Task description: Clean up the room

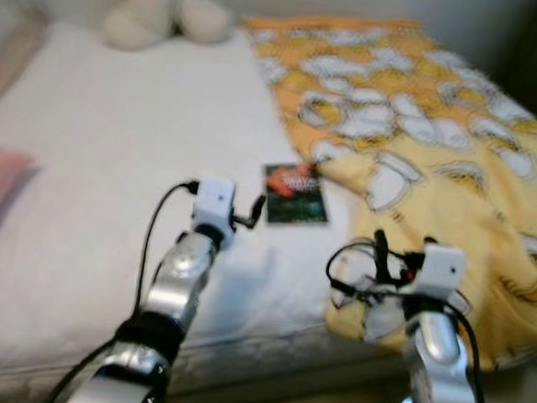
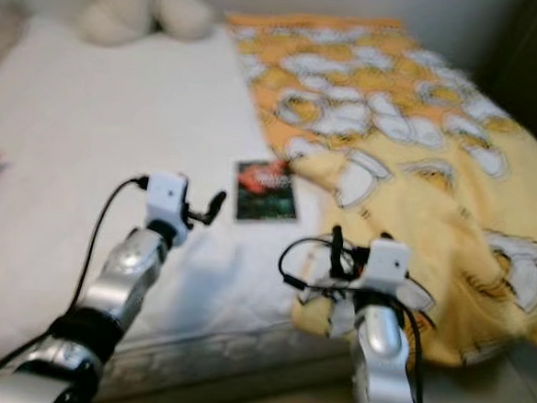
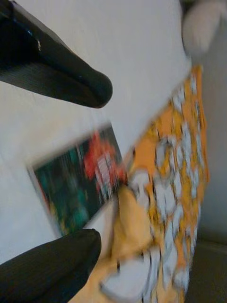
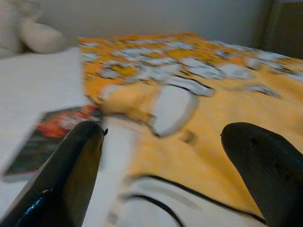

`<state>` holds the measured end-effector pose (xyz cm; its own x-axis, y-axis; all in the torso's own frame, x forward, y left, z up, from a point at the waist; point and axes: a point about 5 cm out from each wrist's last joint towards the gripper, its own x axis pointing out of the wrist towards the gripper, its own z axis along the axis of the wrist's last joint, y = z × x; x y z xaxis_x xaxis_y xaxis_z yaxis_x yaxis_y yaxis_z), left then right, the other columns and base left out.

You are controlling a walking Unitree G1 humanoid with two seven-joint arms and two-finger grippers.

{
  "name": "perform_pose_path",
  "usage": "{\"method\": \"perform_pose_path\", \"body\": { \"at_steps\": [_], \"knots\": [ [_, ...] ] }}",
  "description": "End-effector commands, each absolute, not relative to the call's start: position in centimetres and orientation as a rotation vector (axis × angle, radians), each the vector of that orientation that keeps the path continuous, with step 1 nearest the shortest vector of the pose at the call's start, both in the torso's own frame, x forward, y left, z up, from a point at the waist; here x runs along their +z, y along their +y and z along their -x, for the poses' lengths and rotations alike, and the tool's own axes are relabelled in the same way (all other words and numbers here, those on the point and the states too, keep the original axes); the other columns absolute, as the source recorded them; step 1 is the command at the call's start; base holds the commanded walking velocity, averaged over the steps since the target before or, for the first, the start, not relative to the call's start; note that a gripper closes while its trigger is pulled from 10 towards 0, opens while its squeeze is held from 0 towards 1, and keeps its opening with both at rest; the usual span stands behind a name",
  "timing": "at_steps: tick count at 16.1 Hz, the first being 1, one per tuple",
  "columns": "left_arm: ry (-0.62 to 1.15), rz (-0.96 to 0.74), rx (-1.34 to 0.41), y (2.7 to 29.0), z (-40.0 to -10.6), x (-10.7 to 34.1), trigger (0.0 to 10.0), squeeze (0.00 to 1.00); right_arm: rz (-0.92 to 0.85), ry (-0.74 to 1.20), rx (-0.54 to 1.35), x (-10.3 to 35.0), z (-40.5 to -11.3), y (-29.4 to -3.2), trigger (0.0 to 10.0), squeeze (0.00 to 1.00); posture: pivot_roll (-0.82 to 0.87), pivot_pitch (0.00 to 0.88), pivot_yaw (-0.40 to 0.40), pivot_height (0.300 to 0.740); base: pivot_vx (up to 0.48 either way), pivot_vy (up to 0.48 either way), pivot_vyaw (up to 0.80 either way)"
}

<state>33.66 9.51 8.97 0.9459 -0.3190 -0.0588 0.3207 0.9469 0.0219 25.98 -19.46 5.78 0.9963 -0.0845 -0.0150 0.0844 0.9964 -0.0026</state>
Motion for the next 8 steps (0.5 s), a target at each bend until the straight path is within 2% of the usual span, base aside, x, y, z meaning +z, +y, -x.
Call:
{"method": "perform_pose_path", "body": {
  "at_steps": [1, 6, 8],
  "knots": [
    [0.065, -0.043, -0.359, 8.63, -33.73, 9.00, 10.0, 0.00, 0.007, 0.000, -0.081, 6.20, -26.27, -19.53, 10.0, 0.00, -0.14, 0.000, 0.043, 0.740, 0.480, 0.000, 0.00],
    [0.067, -0.019, -0.386, 7.98, -33.89, 9.12, 10.0, 0.00, 0.011, 0.004, -0.083, 6.11, -25.89, -19.77, 10.0, 0.00, -0.16, 0.000, 0.047, 0.740, 0.480, 0.000, 0.00],
    [0.082, -0.001, -0.343, 8.30, -34.20, 9.04, 10.0, 0.00, 0.015, 0.005, -0.082, 6.16, -25.71, -19.90, 10.0, 0.00, -0.17, 0.000, 0.045, 0.740, 0.000, 0.000, 0.00]
  ]
}}
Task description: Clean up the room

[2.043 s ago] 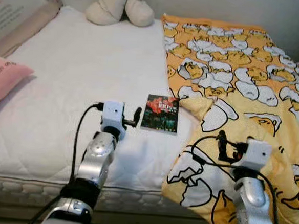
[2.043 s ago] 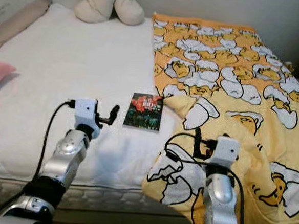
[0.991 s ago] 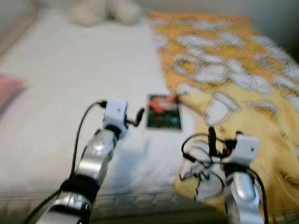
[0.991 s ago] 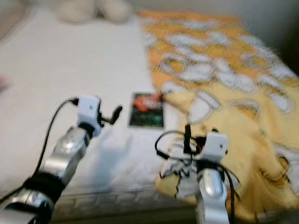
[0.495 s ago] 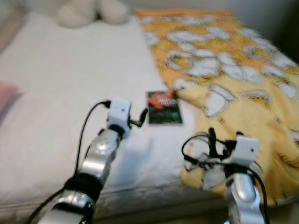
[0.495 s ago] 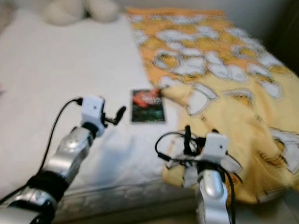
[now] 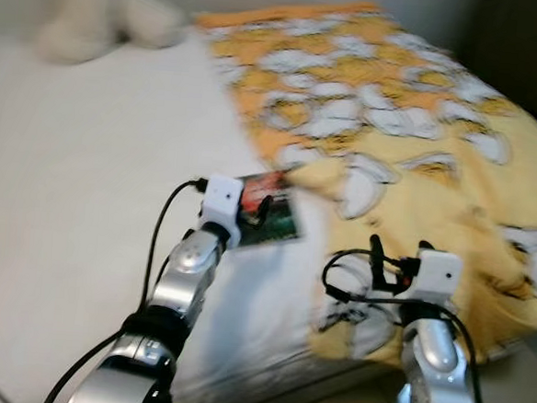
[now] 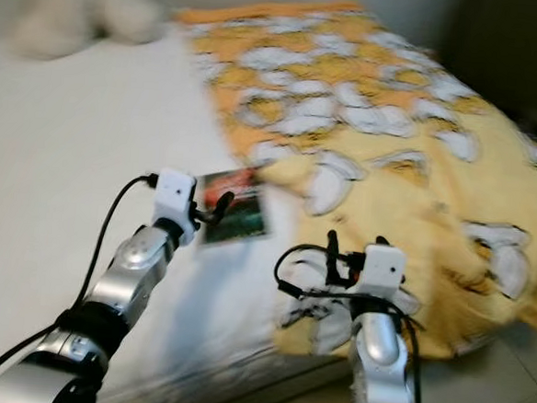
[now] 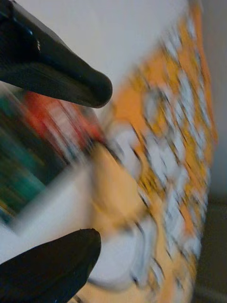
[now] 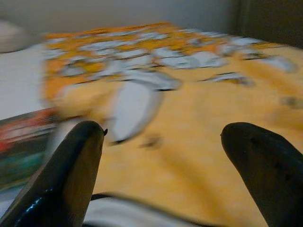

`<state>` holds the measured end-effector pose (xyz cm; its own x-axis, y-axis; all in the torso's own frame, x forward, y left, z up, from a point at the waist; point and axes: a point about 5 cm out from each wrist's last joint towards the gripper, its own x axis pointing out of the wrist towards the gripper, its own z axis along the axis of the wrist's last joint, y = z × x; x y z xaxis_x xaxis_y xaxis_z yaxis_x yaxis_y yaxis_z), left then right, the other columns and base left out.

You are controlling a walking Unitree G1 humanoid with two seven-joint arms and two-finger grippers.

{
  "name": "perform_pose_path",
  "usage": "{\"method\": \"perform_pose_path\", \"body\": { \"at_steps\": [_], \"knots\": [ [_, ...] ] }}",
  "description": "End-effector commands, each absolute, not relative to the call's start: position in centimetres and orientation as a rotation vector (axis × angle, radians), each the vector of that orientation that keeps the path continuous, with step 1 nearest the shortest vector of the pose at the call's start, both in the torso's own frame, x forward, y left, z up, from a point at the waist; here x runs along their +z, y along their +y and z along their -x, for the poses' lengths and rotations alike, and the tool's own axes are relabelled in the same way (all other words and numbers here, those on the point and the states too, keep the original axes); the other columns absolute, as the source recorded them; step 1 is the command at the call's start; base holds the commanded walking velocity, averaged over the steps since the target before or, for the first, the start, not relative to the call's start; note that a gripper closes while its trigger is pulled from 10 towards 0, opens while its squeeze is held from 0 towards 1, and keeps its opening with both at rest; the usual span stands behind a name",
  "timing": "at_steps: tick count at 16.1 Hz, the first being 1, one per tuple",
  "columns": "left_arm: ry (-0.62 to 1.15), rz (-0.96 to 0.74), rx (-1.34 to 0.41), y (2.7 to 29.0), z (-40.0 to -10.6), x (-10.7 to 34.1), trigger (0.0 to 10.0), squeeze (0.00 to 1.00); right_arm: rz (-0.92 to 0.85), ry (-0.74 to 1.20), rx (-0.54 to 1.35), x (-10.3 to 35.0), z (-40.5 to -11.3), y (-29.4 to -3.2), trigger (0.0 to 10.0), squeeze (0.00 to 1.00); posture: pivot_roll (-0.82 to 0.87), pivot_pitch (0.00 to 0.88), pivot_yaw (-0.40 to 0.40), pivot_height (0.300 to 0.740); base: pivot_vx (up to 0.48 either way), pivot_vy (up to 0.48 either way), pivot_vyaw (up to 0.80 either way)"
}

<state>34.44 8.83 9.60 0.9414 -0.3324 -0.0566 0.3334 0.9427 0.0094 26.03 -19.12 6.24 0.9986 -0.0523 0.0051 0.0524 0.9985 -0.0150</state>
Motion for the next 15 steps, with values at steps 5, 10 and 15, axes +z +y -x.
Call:
{"method": "perform_pose_path", "body": {
  "at_steps": [5, 10, 15],
  "knots": [
    [0.183, 0.043, -0.302, 8.2, -36.7, 10.2, 10.0, 0.00, 0.023, 0.022, -0.035, 6.3, -24.4, -19.6, 10.0, 0.00, -0.21, 0.000, 0.005, 0.740, 0.000, 0.000, 0.00],
    [0.265, 0.102, -0.207, 10.0, -37.8, 10.4, 10.0, 0.00, 0.013, 0.108, 0.014, 6.4, -18.7, -19.6, 10.0, 0.00, -0.30, 0.112, -0.050, 0.740, 0.000, 0.000, 0.00],
    [0.334, 0.166, -0.116, 11.1, -37.2, 8.9, 10.0, 0.00, 0.035, 0.203, 0.091, 6.9, -15.3, -19.5, 10.0, 0.00, -0.34, 0.215, -0.132, 0.740, 0.000, 0.000, 0.00]
  ]
}}
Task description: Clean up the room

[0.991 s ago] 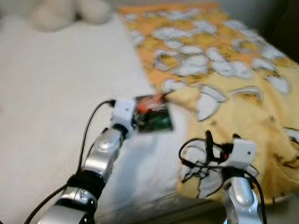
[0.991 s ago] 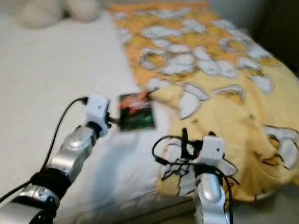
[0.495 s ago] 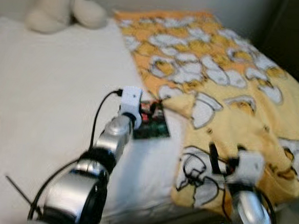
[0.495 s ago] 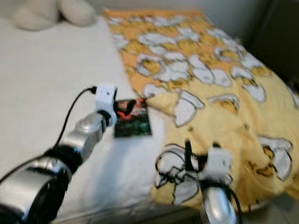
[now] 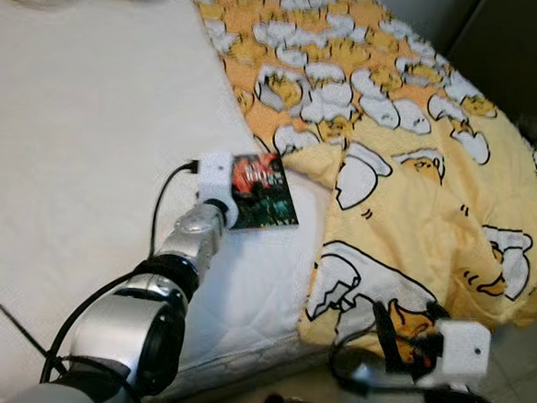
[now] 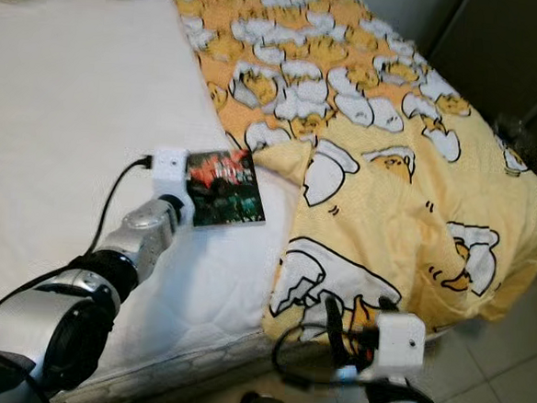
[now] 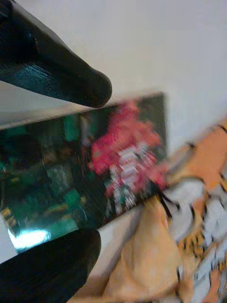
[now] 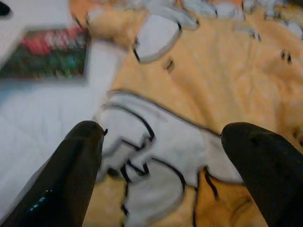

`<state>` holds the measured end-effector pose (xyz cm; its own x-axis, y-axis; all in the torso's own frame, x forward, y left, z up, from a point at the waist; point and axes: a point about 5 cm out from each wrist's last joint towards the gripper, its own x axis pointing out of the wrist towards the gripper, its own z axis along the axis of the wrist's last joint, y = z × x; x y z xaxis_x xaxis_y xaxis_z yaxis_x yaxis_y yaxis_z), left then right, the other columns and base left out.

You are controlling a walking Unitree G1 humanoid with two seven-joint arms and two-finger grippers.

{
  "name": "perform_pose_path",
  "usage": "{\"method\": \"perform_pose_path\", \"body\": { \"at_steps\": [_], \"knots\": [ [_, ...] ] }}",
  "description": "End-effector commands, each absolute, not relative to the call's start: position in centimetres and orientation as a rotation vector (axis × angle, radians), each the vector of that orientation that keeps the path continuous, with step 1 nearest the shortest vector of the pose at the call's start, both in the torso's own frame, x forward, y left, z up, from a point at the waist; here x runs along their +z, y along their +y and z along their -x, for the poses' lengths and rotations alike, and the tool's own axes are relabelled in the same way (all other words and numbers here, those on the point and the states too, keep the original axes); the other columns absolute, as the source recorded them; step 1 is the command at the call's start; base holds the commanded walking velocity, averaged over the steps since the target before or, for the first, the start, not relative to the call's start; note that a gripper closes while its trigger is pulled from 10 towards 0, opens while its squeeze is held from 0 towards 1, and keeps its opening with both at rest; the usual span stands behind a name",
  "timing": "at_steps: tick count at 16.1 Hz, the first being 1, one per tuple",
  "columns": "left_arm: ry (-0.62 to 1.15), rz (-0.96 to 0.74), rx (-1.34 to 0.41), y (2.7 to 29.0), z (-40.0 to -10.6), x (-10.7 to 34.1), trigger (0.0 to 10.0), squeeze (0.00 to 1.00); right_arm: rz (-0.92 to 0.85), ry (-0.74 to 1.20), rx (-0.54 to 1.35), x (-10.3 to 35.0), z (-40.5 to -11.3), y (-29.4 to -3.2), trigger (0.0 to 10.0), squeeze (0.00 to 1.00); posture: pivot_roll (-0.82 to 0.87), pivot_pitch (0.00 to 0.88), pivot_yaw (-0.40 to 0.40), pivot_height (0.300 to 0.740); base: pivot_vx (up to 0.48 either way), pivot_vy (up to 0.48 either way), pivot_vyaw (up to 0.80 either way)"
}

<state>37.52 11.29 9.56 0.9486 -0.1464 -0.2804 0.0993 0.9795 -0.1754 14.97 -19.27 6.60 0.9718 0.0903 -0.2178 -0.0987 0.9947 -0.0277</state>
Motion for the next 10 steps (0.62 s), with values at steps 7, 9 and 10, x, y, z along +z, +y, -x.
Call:
{"method": "perform_pose_path", "body": {
  "at_steps": [7, 9, 10],
  "knots": [
    [0.363, 0.154, -0.048, 11.6, -36.5, 7.6, 10.0, 0.00, 0.044, 0.257, 0.119, 7.8, -13.7, -19.5, 10.0, 0.00, -0.37, 0.234, -0.156, 0.740, 0.000, 0.000, 0.00],
    [0.371, 0.174, -0.053, 11.4, -36.4, 7.4, 10.0, 0.00, 0.040, 0.272, 0.117, 7.9, -13.5, -19.5, 10.0, 0.00, -0.37, 0.235, -0.151, 0.740, 0.000, 0.000, 0.00],
    [0.381, 0.161, -0.047, 11.4, -36.3, 7.3, 10.0, 0.00, 0.036, 0.277, 0.116, 7.9, -13.5, -19.4, 10.0, 0.00, -0.37, 0.234, -0.149, 0.740, 0.000, 0.000, 0.00]
  ]
}}
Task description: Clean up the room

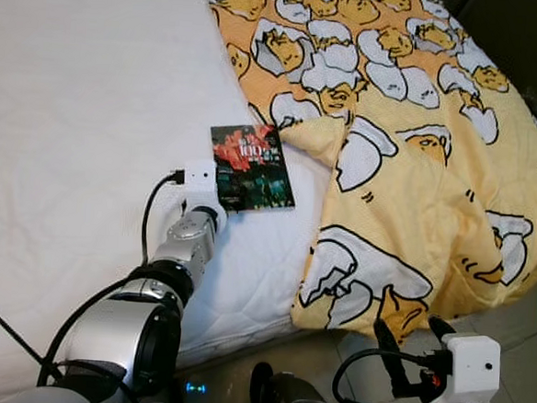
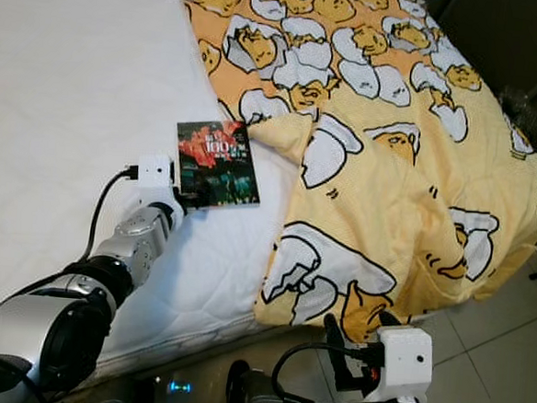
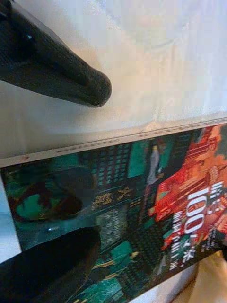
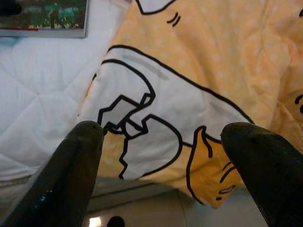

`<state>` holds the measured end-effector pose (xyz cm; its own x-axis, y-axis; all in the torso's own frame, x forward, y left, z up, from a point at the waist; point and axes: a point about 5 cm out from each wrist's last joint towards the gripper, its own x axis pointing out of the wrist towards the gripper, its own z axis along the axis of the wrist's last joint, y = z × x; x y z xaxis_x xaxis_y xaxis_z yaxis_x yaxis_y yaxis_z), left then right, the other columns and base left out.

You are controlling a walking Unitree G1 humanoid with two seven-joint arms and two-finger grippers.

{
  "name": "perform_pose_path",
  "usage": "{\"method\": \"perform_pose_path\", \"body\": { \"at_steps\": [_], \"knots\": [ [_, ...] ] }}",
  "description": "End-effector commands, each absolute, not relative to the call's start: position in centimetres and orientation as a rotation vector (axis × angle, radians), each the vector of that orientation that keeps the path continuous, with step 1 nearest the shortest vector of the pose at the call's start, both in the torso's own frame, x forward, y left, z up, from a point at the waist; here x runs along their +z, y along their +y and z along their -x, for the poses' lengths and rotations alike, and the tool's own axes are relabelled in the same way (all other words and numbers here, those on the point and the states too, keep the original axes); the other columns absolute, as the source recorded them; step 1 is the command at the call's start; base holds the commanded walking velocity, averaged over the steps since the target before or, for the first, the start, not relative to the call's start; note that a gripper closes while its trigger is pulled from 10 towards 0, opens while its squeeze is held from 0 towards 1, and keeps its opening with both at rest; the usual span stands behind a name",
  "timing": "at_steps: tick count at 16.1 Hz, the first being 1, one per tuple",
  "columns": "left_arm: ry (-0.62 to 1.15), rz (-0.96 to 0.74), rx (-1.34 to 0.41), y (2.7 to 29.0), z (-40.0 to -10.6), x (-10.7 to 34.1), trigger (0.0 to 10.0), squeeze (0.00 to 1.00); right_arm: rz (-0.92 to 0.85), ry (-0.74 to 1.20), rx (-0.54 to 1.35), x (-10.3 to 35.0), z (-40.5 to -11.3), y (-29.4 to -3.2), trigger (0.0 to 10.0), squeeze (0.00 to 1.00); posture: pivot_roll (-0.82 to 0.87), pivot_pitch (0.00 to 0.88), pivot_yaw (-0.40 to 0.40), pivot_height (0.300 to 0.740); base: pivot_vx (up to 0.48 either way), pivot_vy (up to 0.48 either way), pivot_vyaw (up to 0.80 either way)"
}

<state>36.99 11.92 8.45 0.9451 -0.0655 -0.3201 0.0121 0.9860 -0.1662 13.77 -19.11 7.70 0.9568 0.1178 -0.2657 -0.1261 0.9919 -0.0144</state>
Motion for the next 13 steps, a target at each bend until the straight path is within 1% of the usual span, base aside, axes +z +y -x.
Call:
{"method": "perform_pose_path", "body": {
  "at_steps": [1, 2, 4, 7, 9, 10, 11, 13],
  "knots": [
    [0.387, 0.164, -0.043, 11.5, -36.2, 7.1, 10.0, 0.00, 0.035, 0.281, 0.119, 7.9, -13.4, -19.3, 10.0, 0.00, -0.36, 0.233, -0.149, 0.740, 0.000, 0.000, 0.00],
    [0.407, 0.229, -0.043, 11.3, -36.0, 6.8, 10.0, 0.00, 0.034, 0.290, 0.124, 7.8, -13.2, -19.3, 10.0, 0.00, -0.36, 0.233, -0.150, 0.740, 0.000, 0.000, 0.00],
    [0.416, 0.301, -0.053, 10.8, -35.9, 6.6, 10.0, 0.00, 0.033, 0.297, 0.129, 7.7, -13.1, -19.3, 10.0, 0.00, -0.36, 0.232, -0.151, 0.740, 0.000, 0.000, 0.00],
    [0.418, 0.318, -0.100, 9.8, -35.7, 6.5, 10.0, 0.00, 0.031, 0.305, 0.133, 7.6, -13.1, -19.2, 10.0, 0.00, -0.36, 0.230, -0.148, 0.740, 0.000, 0.000, 0.00],
    [0.414, 0.370, -0.139, 9.0, -35.6, 6.6, 10.0, 0.00, 0.029, 0.308, 0.131, 7.6, -13.2, -19.2, 10.0, 0.00, -0.36, 0.228, -0.144, 0.740, 0.000, 0.000, 0.00],
    [0.439, 0.355, -0.183, 8.3, -35.2, 6.2, 0.0, 0.00, 0.027, 0.310, 0.131, 7.5, -13.2, -19.1, 10.0, 0.00, -0.36, 0.226, -0.142, 0.740, 0.000, 0.000, 0.00],
    [0.458, 0.338, -0.198, 8.1, -34.9, 5.8, 0.0, 0.00, 0.026, 0.311, 0.132, 7.5, -13.2, -19.0, 10.0, 0.00, -0.36, 0.225, -0.140, 0.740, 0.000, 0.000, 0.00],
    [0.468, 0.407, -0.157, 8.4, -34.8, 5.5, 0.0, 0.00, 0.025, 0.311, 0.131, 7.4, -13.3, -19.0, 10.0, 0.00, -0.36, 0.225, -0.139, 0.740, 0.000, 0.000, 0.00]
  ]
}}
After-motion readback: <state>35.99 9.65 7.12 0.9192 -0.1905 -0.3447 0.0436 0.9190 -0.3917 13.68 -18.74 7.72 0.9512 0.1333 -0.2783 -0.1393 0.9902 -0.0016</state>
